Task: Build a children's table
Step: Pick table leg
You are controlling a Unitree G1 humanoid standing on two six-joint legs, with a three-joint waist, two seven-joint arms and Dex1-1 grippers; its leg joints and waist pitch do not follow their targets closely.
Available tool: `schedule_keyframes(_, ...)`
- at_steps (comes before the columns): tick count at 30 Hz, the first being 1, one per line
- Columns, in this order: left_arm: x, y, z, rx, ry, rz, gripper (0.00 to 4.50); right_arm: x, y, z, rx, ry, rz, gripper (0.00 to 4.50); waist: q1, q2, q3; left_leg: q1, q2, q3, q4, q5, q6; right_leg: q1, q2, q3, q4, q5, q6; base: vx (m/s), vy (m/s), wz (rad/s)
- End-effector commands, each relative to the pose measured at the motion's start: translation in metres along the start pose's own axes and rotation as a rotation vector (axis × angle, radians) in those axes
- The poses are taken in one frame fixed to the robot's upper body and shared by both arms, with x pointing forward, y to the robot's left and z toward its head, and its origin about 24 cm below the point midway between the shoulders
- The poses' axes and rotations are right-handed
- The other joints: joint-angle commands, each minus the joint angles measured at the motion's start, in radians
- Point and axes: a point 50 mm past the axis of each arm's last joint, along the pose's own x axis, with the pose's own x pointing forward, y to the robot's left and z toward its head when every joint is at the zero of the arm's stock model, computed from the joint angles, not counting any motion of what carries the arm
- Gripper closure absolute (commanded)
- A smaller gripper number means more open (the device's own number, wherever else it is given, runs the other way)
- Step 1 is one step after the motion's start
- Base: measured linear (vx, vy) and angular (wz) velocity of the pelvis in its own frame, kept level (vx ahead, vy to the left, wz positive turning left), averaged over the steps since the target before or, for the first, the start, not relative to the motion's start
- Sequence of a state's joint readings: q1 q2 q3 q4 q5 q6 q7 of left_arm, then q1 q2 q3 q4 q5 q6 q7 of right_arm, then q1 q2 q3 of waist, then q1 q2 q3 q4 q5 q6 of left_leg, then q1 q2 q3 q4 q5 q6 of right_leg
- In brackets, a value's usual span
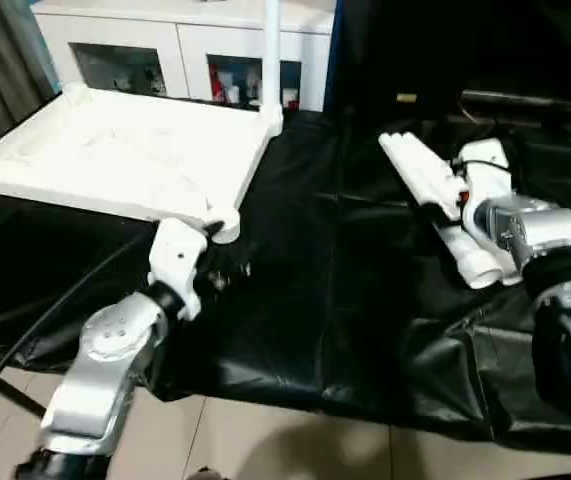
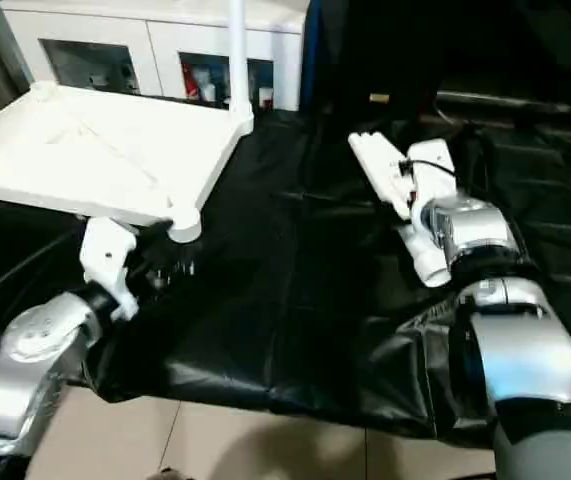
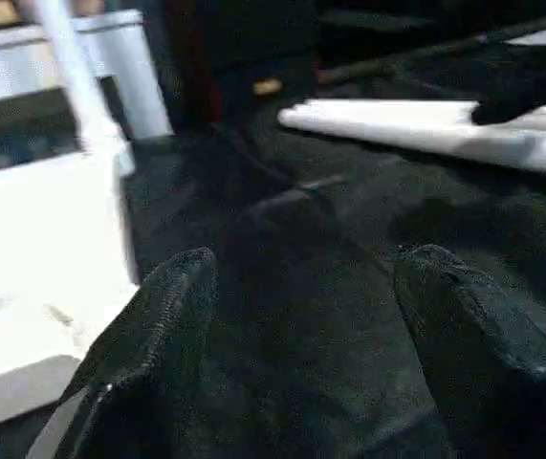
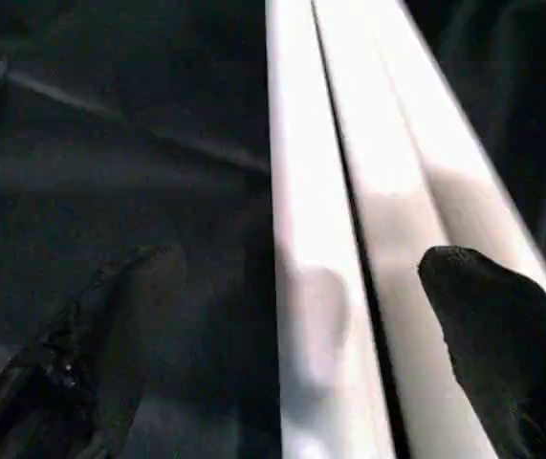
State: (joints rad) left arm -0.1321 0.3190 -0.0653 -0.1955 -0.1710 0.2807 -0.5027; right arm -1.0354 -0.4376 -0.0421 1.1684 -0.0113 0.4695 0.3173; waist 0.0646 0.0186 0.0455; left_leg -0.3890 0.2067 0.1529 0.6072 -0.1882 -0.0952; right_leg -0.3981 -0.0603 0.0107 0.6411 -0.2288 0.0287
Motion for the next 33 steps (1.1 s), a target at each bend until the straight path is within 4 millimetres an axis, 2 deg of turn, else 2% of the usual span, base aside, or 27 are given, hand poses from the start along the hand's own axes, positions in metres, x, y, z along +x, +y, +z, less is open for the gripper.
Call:
schedule_keyframes(1,-0.003,-0.008,0.003,-0.011,0.013,-0.084,1.15,-0.003,-0.006,0.003,0.013,0.028,-0.004,0.03,0.003,0.000,-0.050,0.012,-0.003,0.017,-0.061,-0.123,0.007,0.045,-0.030,0.003,-0.060,0.086,-0.278,0.000,0.000,0.00)
schedule_keyframes(4,-0.005,-0.011,0.007,-0.017,0.019,-0.127,1.15,-0.003,-0.006,0.000,0.023,0.066,0.011,0.03,0.002,0.000,-0.045,0.012,-0.002,0.020,-0.061,-0.140,0.007,0.042,-0.027,0.003,-0.061,0.071,-0.280,0.000,0.000,0.00)
schedule_keyframes(13,-0.011,-0.015,0.007,-0.020,0.047,-0.148,1.15,-0.001,-0.006,-0.013,0.019,0.132,0.040,0.03,0.003,-0.002,-0.034,0.006,-0.002,0.023,-0.059,-0.086,0.038,0.041,-0.026,0.003,-0.056,0.129,-0.301,0.000,0.000,0.00)
schedule_keyframes(16,-0.012,-0.015,0.007,-0.023,0.052,-0.147,1.15,-0.001,-0.006,-0.016,0.022,0.147,0.041,0.03,0.004,-0.002,-0.034,0.007,-0.002,0.024,-0.057,-0.071,0.047,0.041,-0.026,0.003,-0.055,0.141,-0.307,0.000,0.000,0.00)
schedule_keyframes(20,-0.013,-0.016,0.008,-0.028,0.054,-0.148,1.15,-0.002,-0.006,-0.020,0.046,0.168,0.068,0.03,0.003,-0.010,-0.032,0.004,-0.001,0.027,-0.056,-0.054,0.063,0.041,-0.024,0.003,-0.055,0.151,-0.310,0.000,0.000,0.00)
schedule_keyframes(23,-0.013,-0.017,0.008,-0.028,0.055,-0.153,1.15,-0.002,-0.005,-0.021,0.056,0.187,0.088,0.03,0.003,-0.007,-0.031,0.003,0.001,0.026,-0.057,-0.058,0.062,0.040,-0.026,0.003,-0.054,0.142,-0.310,0.000,0.000,0.00)
schedule_keyframes(30,-0.012,-0.020,0.009,-0.027,0.053,-0.165,1.15,-0.004,-0.002,-0.022,0.027,0.251,0.137,0.03,0.003,-0.011,-0.029,0.003,0.002,0.027,-0.057,-0.055,0.065,0.038,-0.027,0.003,-0.054,0.135,-0.315,0.000,0.000,0.00)
schedule_keyframes(32,-0.012,-0.020,0.010,-0.028,0.052,-0.166,1.15,-0.004,-0.002,-0.024,0.028,0.264,0.139,0.40,0.003,-0.010,-0.029,0.004,0.003,0.027,-0.057,-0.059,0.063,0.037,-0.028,0.003,-0.055,0.125,-0.315,0.000,0.000,0.00)
schedule_keyframes(33,-0.011,-0.020,0.010,-0.029,0.052,-0.168,1.15,-0.004,-0.002,-0.026,0.032,0.271,0.141,0.40,0.003,-0.012,-0.029,0.004,0.003,0.027,-0.058,-0.060,0.061,0.038,-0.028,0.003,-0.055,0.120,-0.314,0.000,0.000,0.00)
